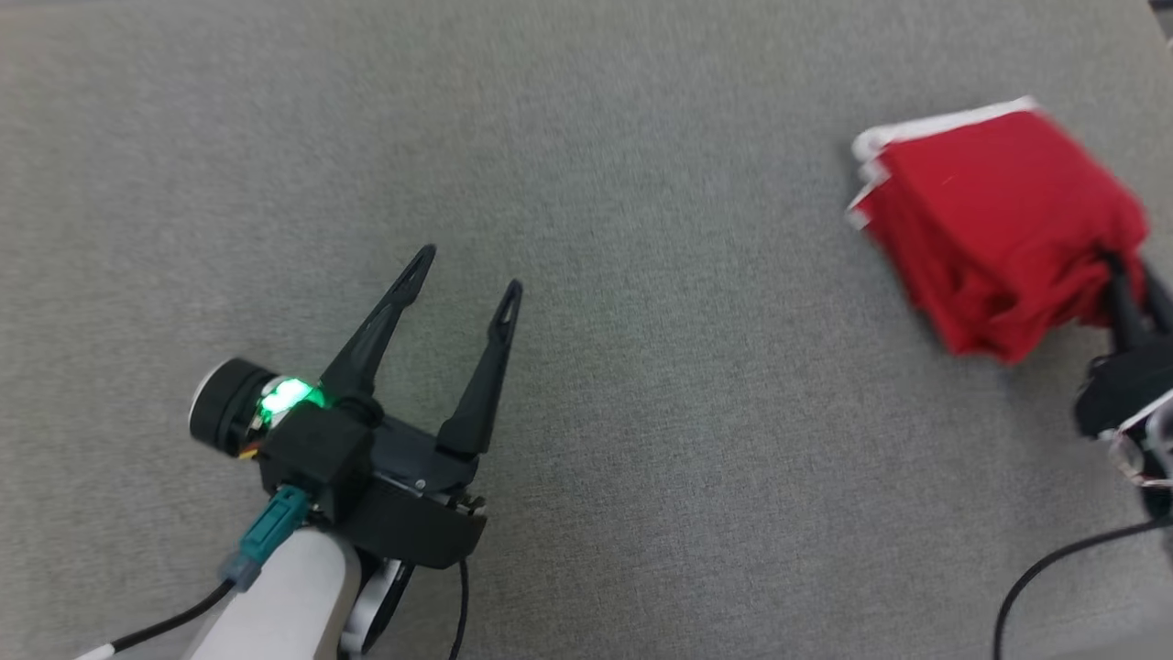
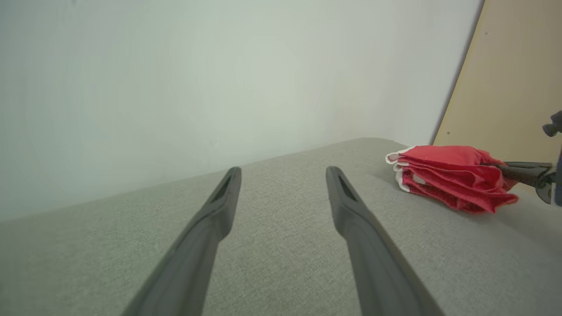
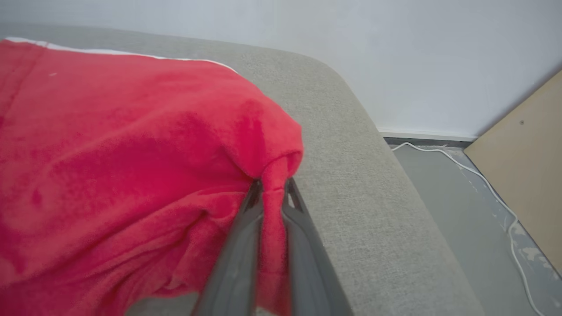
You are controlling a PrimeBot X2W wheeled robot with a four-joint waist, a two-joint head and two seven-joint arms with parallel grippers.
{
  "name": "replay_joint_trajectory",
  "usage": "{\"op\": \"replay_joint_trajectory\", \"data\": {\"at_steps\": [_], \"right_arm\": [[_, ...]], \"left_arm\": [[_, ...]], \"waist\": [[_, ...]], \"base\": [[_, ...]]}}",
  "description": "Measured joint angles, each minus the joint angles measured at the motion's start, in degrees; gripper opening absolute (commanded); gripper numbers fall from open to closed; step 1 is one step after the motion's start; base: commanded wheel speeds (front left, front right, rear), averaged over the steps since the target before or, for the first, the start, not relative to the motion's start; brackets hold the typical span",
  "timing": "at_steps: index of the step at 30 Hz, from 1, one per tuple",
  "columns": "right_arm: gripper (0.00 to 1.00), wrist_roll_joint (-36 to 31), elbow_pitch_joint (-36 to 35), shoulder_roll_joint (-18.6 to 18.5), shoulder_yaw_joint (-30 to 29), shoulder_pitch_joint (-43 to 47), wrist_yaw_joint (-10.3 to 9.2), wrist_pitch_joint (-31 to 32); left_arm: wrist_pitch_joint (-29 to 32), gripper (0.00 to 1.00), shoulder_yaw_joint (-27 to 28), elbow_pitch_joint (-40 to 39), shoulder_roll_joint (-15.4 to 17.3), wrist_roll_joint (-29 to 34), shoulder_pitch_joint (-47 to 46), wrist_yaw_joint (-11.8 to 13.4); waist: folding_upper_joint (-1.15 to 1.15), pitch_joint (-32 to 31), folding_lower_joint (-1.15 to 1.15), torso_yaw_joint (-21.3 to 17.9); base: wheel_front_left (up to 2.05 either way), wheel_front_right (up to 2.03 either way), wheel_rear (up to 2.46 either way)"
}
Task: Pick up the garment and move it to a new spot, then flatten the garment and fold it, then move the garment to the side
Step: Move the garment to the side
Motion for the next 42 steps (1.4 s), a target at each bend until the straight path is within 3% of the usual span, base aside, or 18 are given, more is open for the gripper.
{"op": "replay_joint_trajectory", "data": {"at_steps": [8,12,13,14,15,21,27,31,35,42], "right_arm": [[0.0,-1.18,5.21,-4.57,-6.57,-4.53,0.0,-0.22],[0.04,-3.56,5.1,-4.44,-9.94,-5.42,0.0,-0.22],[0.41,-4.14,5.58,-4.23,-10.72,-5.61,0.0,-0.24],[0.89,-4.26,6.48,-3.8,-11.68,-6.0,0.0,-0.23],[1.0,-4.92,7.1,-3.47,-12.25,-6.15,0.0,-0.24],[1.0,-7.25,10.26,-2.61,-17.78,-6.41,0.0,-0.23],[1.0,-7.35,8.76,0.02,-26.18,-2.82,0.0,-0.23],[1.0,-7.59,1.86,1.07,-30.77,0.7,0.0,-0.31],[1.0,-8.17,-7.44,4.76,-33.84,5.86,0.0,-0.3],[1.0,-10.43,-24.1,13.23,-32.08,14.73,0.0,-0.3]], "left_arm": [[1.32,1.0,-2.37,-3.27,-0.05,1.36,-2.63,-1.18],[1.66,1.0,-2.94,-4.45,0.05,1.75,-2.98,-1.43],[1.75,1.0,-3.05,-4.61,0.07,1.74,-2.99,-1.44],[1.75,1.0,-3.14,-4.75,0.07,1.74,-3.02,-1.44],[1.7,1.0,-3.21,-4.79,0.04,1.74,-3.07,-1.43],[1.13,1.0,-3.39,-4.33,-0.23,1.44,-3.08,-1.19],[-0.37,1.0,-2.54,-2.79,-0.22,-0.55,-0.65,-0.36],[-1.09,1.0,-1.81,-1.49,-0.16,-1.37,1.24,0.59],[-1.44,1.0,-0.78,-0.37,0.22,-2.36,3.26,1.2],[-2.08,1.0,1.76,0.94,0.79,-4.79,6.39,2.88]], "waist": [[0.0,5.04,0.0,-0.3],[0.0,6.06,0.01,0.41],[0.0,6.1,0.0,0.67],[0.0,6.12,-0.01,0.92],[0.0,6.11,-0.01,1.16],[0.0,5.28,-0.01,2.22],[0.0,2.54,-0.01,2.8],[0.0,0.0,-0.02,3.21],[-0.01,-2.64,-0.02,3.64],[-0.01,-6.84,-0.02,4.63]], "base": [[0.0,0.0,0.0],[0.0,0.0,0.0],[0.0,0.0,0.0],[0.0,0.0,0.0],[0.0,0.0,0.0],[0.0,0.0,0.0],[0.0,0.0,0.0],[0.0,0.0,0.0],[0.0,0.0,0.0],[0.0,0.0,0.0]]}}
